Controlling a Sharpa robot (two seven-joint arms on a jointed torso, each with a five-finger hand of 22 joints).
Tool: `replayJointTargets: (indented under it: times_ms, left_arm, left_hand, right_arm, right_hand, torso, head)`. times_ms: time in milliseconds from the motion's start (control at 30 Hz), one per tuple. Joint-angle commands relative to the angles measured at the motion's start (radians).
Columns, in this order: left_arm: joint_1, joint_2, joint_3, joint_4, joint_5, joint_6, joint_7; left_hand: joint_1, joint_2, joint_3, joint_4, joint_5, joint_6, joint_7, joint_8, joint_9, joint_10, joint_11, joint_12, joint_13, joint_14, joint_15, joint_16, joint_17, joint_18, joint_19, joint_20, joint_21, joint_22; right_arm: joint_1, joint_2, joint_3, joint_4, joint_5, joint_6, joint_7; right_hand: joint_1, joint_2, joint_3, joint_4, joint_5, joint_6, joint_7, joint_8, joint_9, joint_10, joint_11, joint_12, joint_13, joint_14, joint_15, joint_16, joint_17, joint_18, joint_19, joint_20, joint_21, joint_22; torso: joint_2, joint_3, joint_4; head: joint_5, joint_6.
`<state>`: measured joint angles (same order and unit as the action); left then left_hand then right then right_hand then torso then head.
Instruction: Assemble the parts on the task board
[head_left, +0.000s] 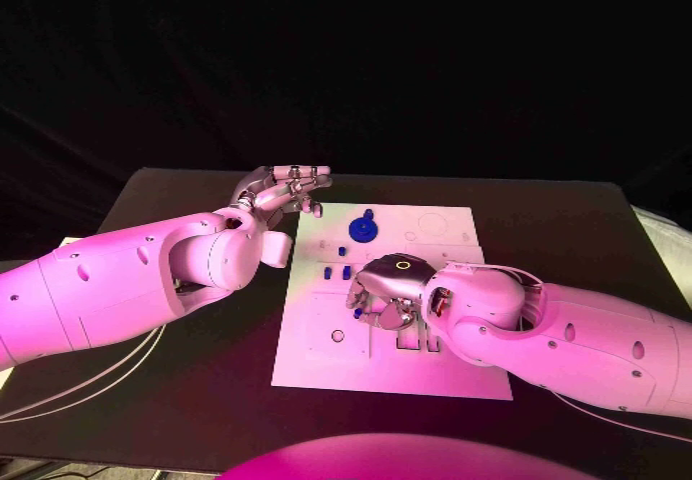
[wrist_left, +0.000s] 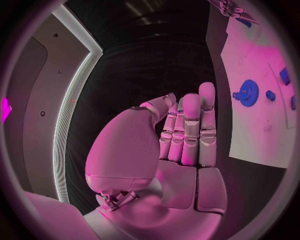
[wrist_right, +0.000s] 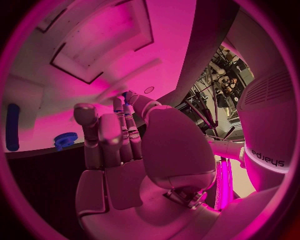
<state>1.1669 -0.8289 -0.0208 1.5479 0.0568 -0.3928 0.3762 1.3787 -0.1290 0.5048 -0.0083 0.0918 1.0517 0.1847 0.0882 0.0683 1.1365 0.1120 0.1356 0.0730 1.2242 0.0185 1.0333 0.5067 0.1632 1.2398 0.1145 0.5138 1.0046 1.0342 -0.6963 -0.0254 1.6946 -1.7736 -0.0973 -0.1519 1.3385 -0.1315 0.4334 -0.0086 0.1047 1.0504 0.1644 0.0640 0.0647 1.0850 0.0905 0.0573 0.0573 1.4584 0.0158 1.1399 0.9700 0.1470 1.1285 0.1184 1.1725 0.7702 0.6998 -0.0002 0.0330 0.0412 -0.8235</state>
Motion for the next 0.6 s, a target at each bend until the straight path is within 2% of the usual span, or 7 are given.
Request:
replayJointTargets:
  times_ms: [33, 267, 400, 467, 600]
  left_arm:
    - [0.0, 0.002, 0.001, 0.0, 0.003, 0.018, 0.0]
    - [0.0, 0.002, 0.001, -0.002, 0.003, 0.02, -0.002]
    - [0.0, 0.001, 0.001, -0.003, 0.003, 0.02, -0.003]
    - [0.0, 0.001, 0.001, -0.003, 0.003, 0.02, -0.003]
    - [0.0, 0.0, 0.001, -0.003, 0.003, 0.021, -0.003]
  left_hand:
    - [0.006, 0.001, -0.005, -0.004, 0.002, -0.009, 0.002, 0.007, 0.0, -0.006, -0.001, 0.005, 0.0, -0.008, 0.002, -0.006, -0.002, 0.018, -0.005, 0.002, -0.007, -0.002]
    - [0.006, 0.001, -0.005, -0.004, 0.002, -0.009, 0.002, 0.007, 0.0, -0.006, -0.001, 0.005, 0.0, -0.008, 0.002, -0.006, -0.002, 0.018, -0.005, 0.002, -0.007, -0.002]
    - [0.005, 0.001, -0.006, -0.004, 0.002, -0.009, 0.002, 0.007, 0.0, -0.007, -0.001, 0.006, 0.0, -0.008, 0.002, -0.007, -0.003, 0.018, -0.005, 0.002, -0.007, -0.002]
    - [0.005, 0.001, -0.007, -0.004, 0.002, -0.01, 0.002, 0.007, 0.0, -0.008, 0.0, 0.006, 0.0, -0.009, 0.002, -0.008, -0.005, 0.018, -0.005, 0.002, -0.008, -0.002]
    - [0.005, 0.001, -0.007, -0.004, 0.002, -0.01, 0.002, 0.007, 0.0, -0.008, 0.0, 0.006, 0.0, -0.009, 0.002, -0.008, -0.005, 0.018, -0.005, 0.002, -0.008, -0.002]
  right_arm:
    - [-0.005, -0.004, -0.005, -0.008, -0.019, -0.029, -0.023]
    - [-0.007, -0.044, -0.004, 0.026, 0.01, -0.144, 0.01]
    - [-0.001, -0.106, 0.01, 0.074, 0.03, -0.177, 0.007]
    - [0.012, -0.142, 0.016, 0.095, 0.036, -0.175, -0.007]
    - [0.058, -0.217, 0.022, 0.118, 0.041, -0.14, -0.047]
  right_hand:
    - [0.005, -0.01, -0.015, -0.003, 0.008, -0.018, -0.001, -0.002, 0.0, -0.049, 0.02, 0.009, 0.005, -0.01, 0.005, -0.03, -0.04, 0.014, -0.027, 0.004, -0.025, -0.04]
    - [0.011, -0.006, -0.026, -0.007, 0.034, -0.019, 0.001, 0.001, 0.002, -0.055, 0.021, 0.02, 0.008, -0.013, 0.006, -0.036, -0.051, 0.015, -0.031, 0.006, -0.032, -0.047]
    - [0.012, -0.008, -0.03, -0.008, 0.037, -0.018, 0.001, 0.002, 0.003, -0.048, 0.02, 0.026, 0.008, -0.012, 0.005, -0.037, -0.055, 0.015, -0.03, 0.006, -0.032, -0.046]
    - [0.012, -0.008, -0.033, -0.008, 0.037, -0.016, -0.001, 0.003, 0.003, -0.044, 0.019, 0.031, 0.009, -0.011, 0.005, -0.036, -0.055, 0.014, -0.028, 0.006, -0.03, -0.044]
    - [0.007, -0.015, -0.046, -0.005, 0.03, -0.011, -0.007, 0.004, 0.004, -0.034, 0.015, 0.041, 0.009, -0.008, 0.001, -0.033, -0.054, 0.013, -0.021, 0.004, -0.027, -0.037]
  torso:
    - [0.0, 0.0004, 0.0006]
    - [0.0, 0.0012, 0.0]
    - [-0.001, 0.0003, -0.0019]
    - [0.0, 0.0001, -0.0016]
    - [-0.001, -0.0004, -0.003]
  head:
    - [-0.003, 0.003]
    - [-0.007, 0.009]
    - [-0.013, 0.014]
    - [-0.017, 0.018]
    - [-0.028, 0.023]
